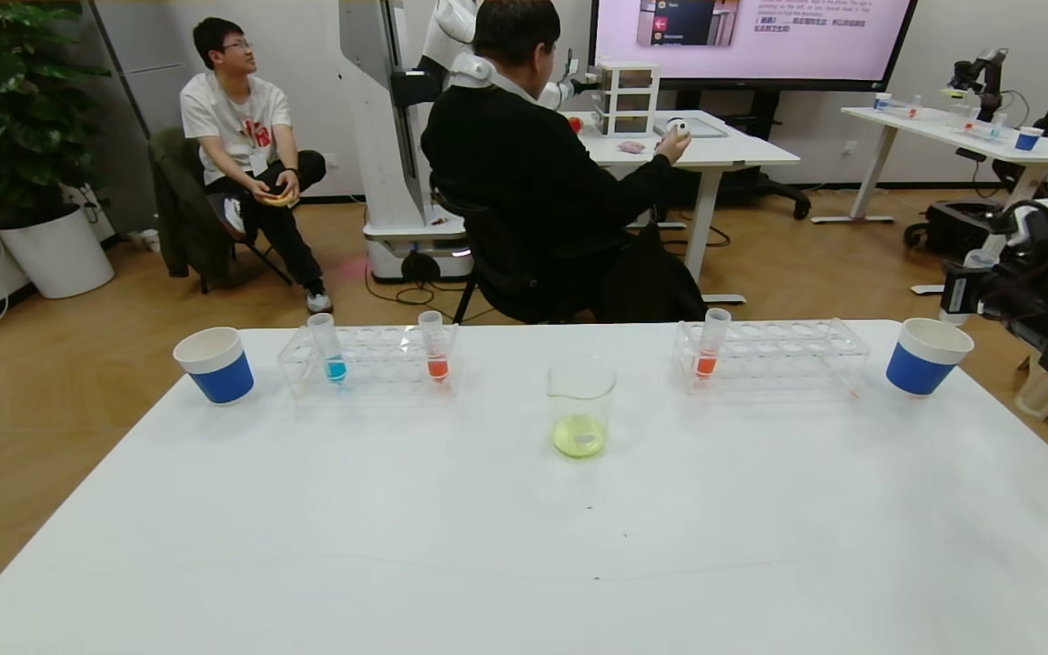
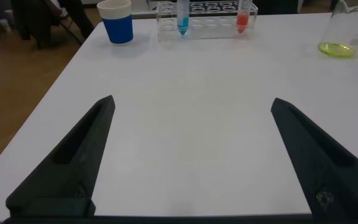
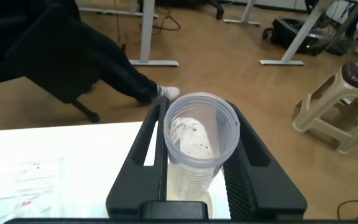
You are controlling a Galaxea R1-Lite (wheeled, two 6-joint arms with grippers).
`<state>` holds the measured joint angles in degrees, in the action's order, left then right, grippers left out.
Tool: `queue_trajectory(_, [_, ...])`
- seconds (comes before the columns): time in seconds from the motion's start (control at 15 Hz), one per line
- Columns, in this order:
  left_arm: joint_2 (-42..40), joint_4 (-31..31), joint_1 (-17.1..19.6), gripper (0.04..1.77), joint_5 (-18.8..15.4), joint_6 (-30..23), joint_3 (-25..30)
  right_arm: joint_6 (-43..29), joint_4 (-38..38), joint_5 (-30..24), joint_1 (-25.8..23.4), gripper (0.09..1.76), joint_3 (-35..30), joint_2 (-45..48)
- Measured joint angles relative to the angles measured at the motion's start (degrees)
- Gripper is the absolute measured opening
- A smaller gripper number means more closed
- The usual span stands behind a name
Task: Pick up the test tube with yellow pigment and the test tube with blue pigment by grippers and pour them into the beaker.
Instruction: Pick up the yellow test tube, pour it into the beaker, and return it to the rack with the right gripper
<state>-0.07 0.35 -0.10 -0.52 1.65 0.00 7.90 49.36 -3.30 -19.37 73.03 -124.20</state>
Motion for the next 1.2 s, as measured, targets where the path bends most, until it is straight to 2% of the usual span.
queue_trajectory(0.4, [0.0,0.0,0.0,1.75,0.0,0.0,0.0,-0.8,0.5,-0.3,-0.1,0.52,0.1,-4.3])
queue_trajectory(0.6, [0.0,0.0,0.0,1.75,0.0,0.0,0.0,-4.7,0.5,-0.3,0.0,0.52,0.0,-5.2])
queue_trajectory(0.8, [0.0,0.0,0.0,1.75,0.0,0.0,0.0,-5.0,0.5,-0.2,0.2,0.53,-0.3,-5.4])
queue_trajectory(0.87, [0.0,0.0,0.0,1.75,0.0,0.0,0.0,-5.0,0.5,-0.2,0.4,0.63,-0.4,-5.4])
queue_trajectory(0.93, [0.0,0.0,0.0,1.75,0.0,0.0,0.0,-5.0,0.6,-0.2,0.5,0.88,-0.4,-5.4])
queue_trajectory(1.0, [0.0,0.0,0.0,1.75,0.0,0.0,0.0,-5.0,0.6,-0.1,0.6,1.29,-0.5,-5.3])
queue_trajectory(1.07, [0.0,0.0,0.0,1.75,0.0,0.0,0.0,-4.9,0.7,-0.1,0.5,1.57,-0.5,-5.2])
queue_trajectory(1.13, [0.0,0.0,0.0,1.75,0.0,0.0,0.0,-5.0,0.7,-0.1,0.6,1.71,-0.5,-5.1])
queue_trajectory(1.2, [0.0,0.0,0.0,1.75,0.0,0.0,0.0,-5.0,0.7,-0.1,0.7,1.73,-0.5,-5.0])
